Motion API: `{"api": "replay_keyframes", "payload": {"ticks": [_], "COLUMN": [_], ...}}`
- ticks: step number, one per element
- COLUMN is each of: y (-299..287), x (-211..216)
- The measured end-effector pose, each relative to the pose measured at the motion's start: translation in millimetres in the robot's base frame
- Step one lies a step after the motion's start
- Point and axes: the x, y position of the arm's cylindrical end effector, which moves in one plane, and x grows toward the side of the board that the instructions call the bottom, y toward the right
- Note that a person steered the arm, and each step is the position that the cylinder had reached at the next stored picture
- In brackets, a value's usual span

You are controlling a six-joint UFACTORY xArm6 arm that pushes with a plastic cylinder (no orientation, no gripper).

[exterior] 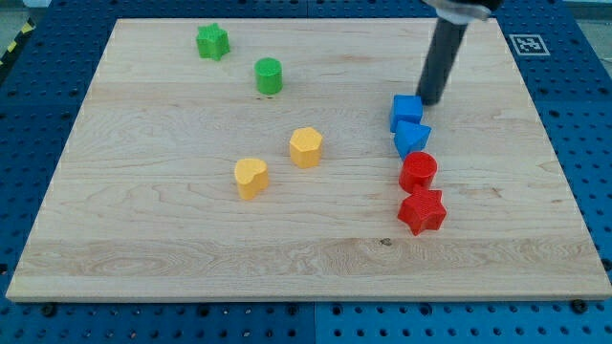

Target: Place the yellow blocks in a vertical line

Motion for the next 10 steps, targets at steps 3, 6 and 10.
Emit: {"api": "replay_keyframes", "payload": {"ticks": [3, 6, 10], "y": [-121, -126, -230], "x": [-49, 14, 151]}}
